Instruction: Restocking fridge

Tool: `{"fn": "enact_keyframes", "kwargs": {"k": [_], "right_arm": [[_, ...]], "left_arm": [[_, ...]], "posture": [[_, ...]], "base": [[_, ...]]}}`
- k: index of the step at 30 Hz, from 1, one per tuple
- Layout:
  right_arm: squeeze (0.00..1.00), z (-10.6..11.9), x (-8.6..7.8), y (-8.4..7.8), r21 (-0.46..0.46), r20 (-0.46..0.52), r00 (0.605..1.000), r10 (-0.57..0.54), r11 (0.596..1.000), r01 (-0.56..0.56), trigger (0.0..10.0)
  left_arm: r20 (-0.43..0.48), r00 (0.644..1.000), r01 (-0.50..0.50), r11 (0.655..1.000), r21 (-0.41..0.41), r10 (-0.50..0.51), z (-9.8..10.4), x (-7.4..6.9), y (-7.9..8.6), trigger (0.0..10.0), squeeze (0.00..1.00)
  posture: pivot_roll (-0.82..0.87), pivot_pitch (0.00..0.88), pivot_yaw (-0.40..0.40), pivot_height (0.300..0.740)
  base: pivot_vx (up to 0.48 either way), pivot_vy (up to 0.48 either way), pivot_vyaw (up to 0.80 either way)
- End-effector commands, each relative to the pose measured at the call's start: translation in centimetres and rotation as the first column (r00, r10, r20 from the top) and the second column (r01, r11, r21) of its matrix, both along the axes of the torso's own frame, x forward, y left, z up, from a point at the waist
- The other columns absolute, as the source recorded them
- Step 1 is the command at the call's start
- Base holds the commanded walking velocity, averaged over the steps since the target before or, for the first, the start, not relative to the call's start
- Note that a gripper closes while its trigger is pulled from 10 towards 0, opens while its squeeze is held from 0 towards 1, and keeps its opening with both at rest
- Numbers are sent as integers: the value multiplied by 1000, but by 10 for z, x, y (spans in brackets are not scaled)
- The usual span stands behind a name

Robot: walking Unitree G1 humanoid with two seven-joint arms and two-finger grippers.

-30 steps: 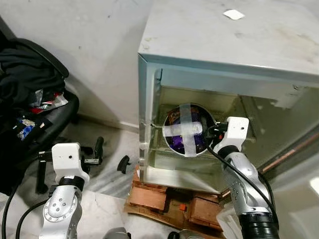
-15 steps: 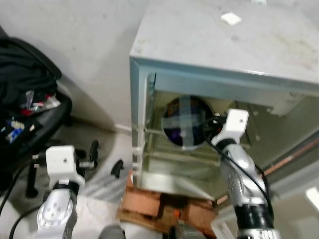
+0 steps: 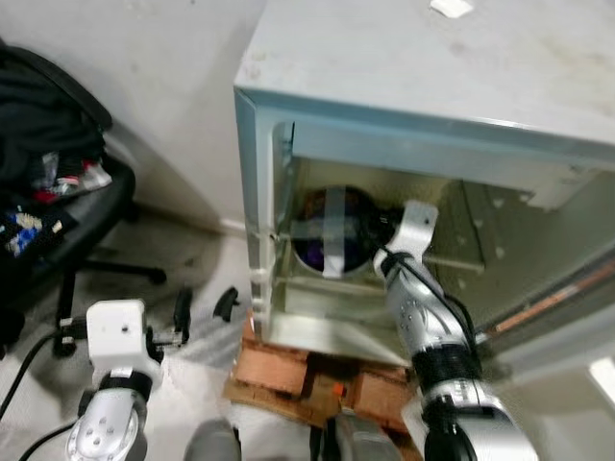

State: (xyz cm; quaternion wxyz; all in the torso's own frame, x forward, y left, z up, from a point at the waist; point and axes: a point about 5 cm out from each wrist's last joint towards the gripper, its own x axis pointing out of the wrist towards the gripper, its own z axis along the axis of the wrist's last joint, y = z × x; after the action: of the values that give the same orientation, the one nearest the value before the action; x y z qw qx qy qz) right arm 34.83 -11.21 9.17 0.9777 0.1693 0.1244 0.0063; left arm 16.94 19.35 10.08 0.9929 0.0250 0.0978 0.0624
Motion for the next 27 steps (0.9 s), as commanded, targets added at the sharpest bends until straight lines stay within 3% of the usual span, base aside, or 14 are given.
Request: {"fn": "enact_keyframes", "kwargs": {"k": [1, 9, 11, 15, 16, 17, 18, 20, 23, 24, 27], "right_arm": [[0, 1, 3, -2, 24, -1, 1000, -31, 999, 31, 10000], [0, 10, 24, 6, 191, -83, 984, -156, 967, 169, 10000], [0, 13, 28, 13, 281, -134, 972, -194, 933, 225, 10000], [0, 14, 29, 21, 351, -183, 958, -221, 895, 274, 10000], [0, 15, 29, 29, 426, -223, 949, -224, 853, 302, 10000], [0, 16, 29, 31, 452, -235, 946, -223, 836, 309, 10000], [949, 16, 29, 34, 474, -244, 945, -218, 823, 312, 10000], [1000, 22, 30, 48, 550, -236, 957, -171, 788, 277, 10000], [1000, 32, 32, 61, 653, -200, 973, -116, 725, 220, 10000], [1000, 34, 33, 62, 656, -188, 976, -110, 725, 208, 10000], [1000, 46, 37, 66, 751, -128, 988, -81, 643, 150, 10000]], "left_arm": [[-11, 1000, -4, 1000, 9, 4, 3, -5, 0, 10000, 0], [-52, 998, -43, 999, 1, 43, 5, -23, -2, 10000, 0], [-66, 997, -49, 999, -5, 49, 6, -26, -3, 10000, 0], [-74, 996, -51, 999, -8, 50, 6, -27, -3, 10000, 0], [-78, 996, -55, 998, -13, 53, 6, -26, -4, 10000, 0], [-79, 995, -56, 998, -15, 54, 6, -26, -4, 10000, 0], [-80, 995, -56, 998, -16, 55, 5, -25, -4, 10000, 0], [-78, 995, -59, 998, -19, 57, 5, -22, -5, 10000, 0], [-76, 995, -62, 998, -24, 60, 5, -20, -6, 10000, 0], [-75, 995, -63, 998, -25, 61, 5, -19, -6, 10000, 0], [-74, 995, -65, 998, -27, 63, 5, -17, -7, 10000, 0]], "posture": [[247, 259, -111, 740], [273, 307, -134, 740], [276, 318, -136, 740], [275, 320, -137, 740], [272, 321, -143, 740], [272, 321, -143, 740], [269, 327, -147, 740], [266, 335, -148, 740], [270, 310, -154, 740], [270, 309, -154, 740], [265, 311, -152, 740]], "base": [[0, 0, 0], [0, 0, 0], [0, 0, 0], [0, 0, 0], [0, 0, 0], [0, 0, 0], [0, 0, 0], [0, 0, 0], [0, 0, 0], [0, 0, 0], [0, 0, 0]]}}
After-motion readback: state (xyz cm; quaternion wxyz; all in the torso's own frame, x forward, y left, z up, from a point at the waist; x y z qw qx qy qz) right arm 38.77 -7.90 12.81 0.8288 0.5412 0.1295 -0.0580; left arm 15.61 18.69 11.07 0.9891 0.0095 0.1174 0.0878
